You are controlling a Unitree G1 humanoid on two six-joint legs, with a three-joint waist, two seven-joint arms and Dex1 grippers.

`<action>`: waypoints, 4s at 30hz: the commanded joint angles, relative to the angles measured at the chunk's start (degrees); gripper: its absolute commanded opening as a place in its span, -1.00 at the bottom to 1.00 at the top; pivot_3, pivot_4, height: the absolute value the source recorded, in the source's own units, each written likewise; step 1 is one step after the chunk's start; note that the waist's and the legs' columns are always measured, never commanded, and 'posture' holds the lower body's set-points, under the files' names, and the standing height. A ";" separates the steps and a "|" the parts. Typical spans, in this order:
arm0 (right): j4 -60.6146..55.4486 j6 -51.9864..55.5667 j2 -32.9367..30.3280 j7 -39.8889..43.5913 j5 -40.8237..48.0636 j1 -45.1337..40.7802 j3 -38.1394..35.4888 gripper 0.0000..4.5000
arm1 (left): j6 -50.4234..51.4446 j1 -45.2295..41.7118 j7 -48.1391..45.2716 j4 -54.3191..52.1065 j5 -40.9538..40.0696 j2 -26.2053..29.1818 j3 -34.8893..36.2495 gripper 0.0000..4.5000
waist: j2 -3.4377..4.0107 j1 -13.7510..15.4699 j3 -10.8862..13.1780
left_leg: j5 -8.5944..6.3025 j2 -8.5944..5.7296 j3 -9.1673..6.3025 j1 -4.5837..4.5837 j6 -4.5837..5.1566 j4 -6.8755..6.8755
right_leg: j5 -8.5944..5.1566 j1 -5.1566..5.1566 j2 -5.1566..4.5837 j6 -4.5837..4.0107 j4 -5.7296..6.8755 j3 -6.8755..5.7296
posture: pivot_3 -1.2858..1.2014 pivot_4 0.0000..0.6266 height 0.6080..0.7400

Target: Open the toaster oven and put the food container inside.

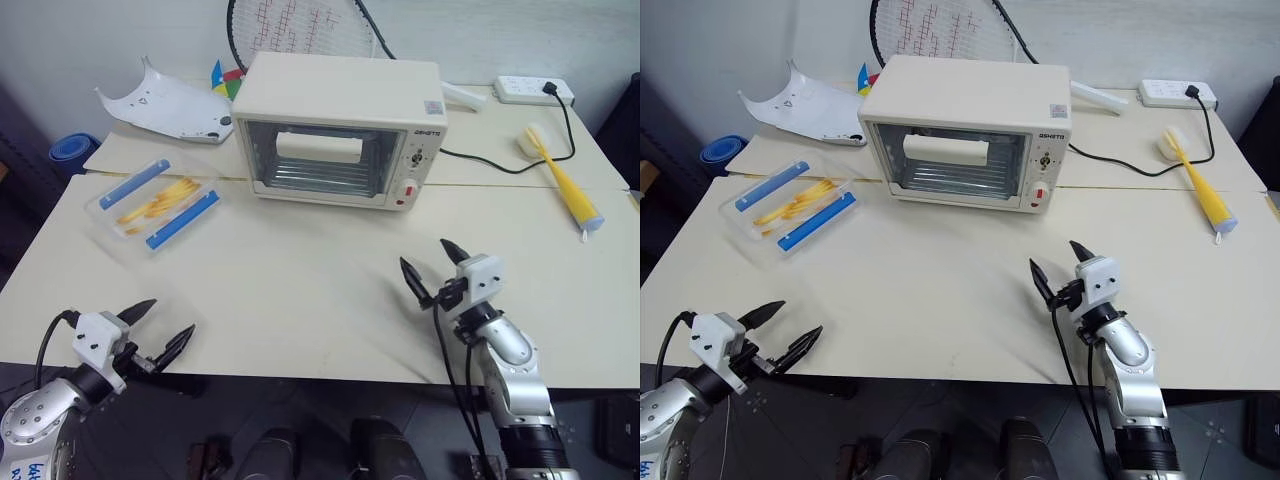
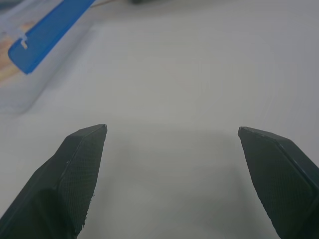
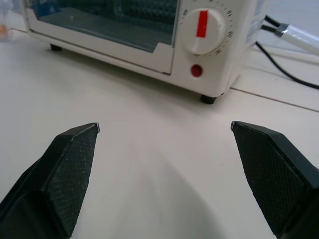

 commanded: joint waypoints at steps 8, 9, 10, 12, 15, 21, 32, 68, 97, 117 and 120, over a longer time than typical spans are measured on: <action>-13.46 17.05 -5.18 8.04 8.92 -10.24 3.56 0.97 | 16.85 -11.37 -8.27 -3.77 -20.60 7.91 2.80 1.00 | 0.04 -1.54 0.02 | 0.05 0.11 0.01 -0.09 -0.10 -0.01 | -0.02 -0.16 0.06 -0.05 0.13 0.00 | 0.03 -0.52 1.00; -13.81 19.90 -5.58 8.26 9.29 -12.44 4.13 0.97 | 18.17 -12.67 -8.63 -3.37 -21.37 9.24 3.07 1.00 | 0.04 -1.67 0.02 | 0.05 0.12 0.00 -0.09 -0.11 0.00 | -0.02 -0.17 0.06 -0.07 0.16 0.00 | 0.03 -0.52 1.00; -13.73 22.24 -5.93 8.57 9.63 -14.49 4.60 0.97 | 19.46 -13.71 -9.42 -2.99 -22.14 10.50 3.11 1.00 | 0.04 -1.77 0.02 | 0.05 0.12 -0.01 -0.10 -0.11 0.00 | -0.02 -0.19 0.07 -0.08 0.18 -0.01 | 0.03 -0.52 1.00; -12.77 26.22 -6.04 8.57 10.67 -18.01 4.80 0.97 | 21.15 -15.33 -11.56 -2.38 -23.15 12.54 2.88 1.00 | 0.04 -1.79 0.02 | 0.04 0.12 -0.02 -0.09 -0.12 -0.05 | -0.03 -0.21 0.08 -0.10 0.16 -0.02 | 0.03 -0.52 1.00; -9.44 29.40 -5.69 9.00 10.74 -23.79 5.19 0.97 | 22.47 -18.18 -12.53 -1.67 -23.88 14.12 2.73 1.00 | 0.05 -1.78 0.03 | 0.02 0.11 -0.03 -0.17 -0.10 -0.11 | -0.04 -0.25 0.06 -0.12 0.10 -0.03 | 0.03 -0.52 1.00; 0.73 27.18 -4.04 11.94 8.12 -33.91 7.55 0.97 | 22.86 -19.56 -11.96 -3.23 -23.12 13.28 2.23 1.00 | 0.05 -1.98 0.03 | 0.01 0.10 -0.03 -0.30 -0.10 -0.03 | -0.04 -0.34 0.06 -0.12 0.05 -0.06 | 0.03 -0.52 1.00; 8.49 19.19 2.28 16.15 4.84 -41.68 10.97 0.97 | 22.81 -16.27 -9.40 -6.14 -21.91 10.71 1.48 1.00 | 0.06 -2.02 0.03 | 0.02 0.10 -0.04 -0.33 -0.11 0.01 | -0.03 -0.38 0.06 -0.13 0.14 -0.08 | 0.03 -0.52 1.00; -15.98 2.14 -13.73 21.73 4.15 5.70 2.59 1.00 | 11.35 -50.13 -10.82 32.92 3.13 3.87 -20.95 -0.99 | -0.02 -1.39 0.02 | 0.03 -0.06 -0.11 -0.41 -0.15 0.16 | -0.03 -0.51 -0.01 -0.12 0.31 -0.15 | 0.03 -0.52 1.00; -11.07 0.74 -7.37 34.56 20.92 -11.88 2.49 1.00 | 38.87 -2.83 27.71 -9.99 -27.92 0.11 26.90 0.99 | -0.16 2.25 0.01 | -0.10 0.00 -0.26 -0.02 -0.02 0.24 | 0.02 0.08 0.03 -0.15 -0.06 -0.10 | 0.03 -0.52 1.00; -7.16 -3.03 -4.98 36.26 18.49 -12.51 3.98 1.00 | 62.43 -53.43 43.50 34.01 -11.45 16.85 4.39 0.71 | -0.23 -2.03 -0.04 | -0.12 -0.01 -0.07 0.16 -0.12 0.00 | 0.02 -0.25 0.09 -0.15 0.38 -0.07 | 0.03 -0.52 1.00; -7.70 -3.11 -5.05 35.59 18.20 -12.15 3.89 1.00 | 60.86 -54.50 43.61 36.87 -9.27 17.36 4.90 0.29 | -0.24 -1.93 -0.04 | -0.13 0.00 -0.06 0.16 -0.15 0.00 | 0.02 -0.31 0.10 -0.15 0.39 -0.09 | 0.03 -0.52 1.00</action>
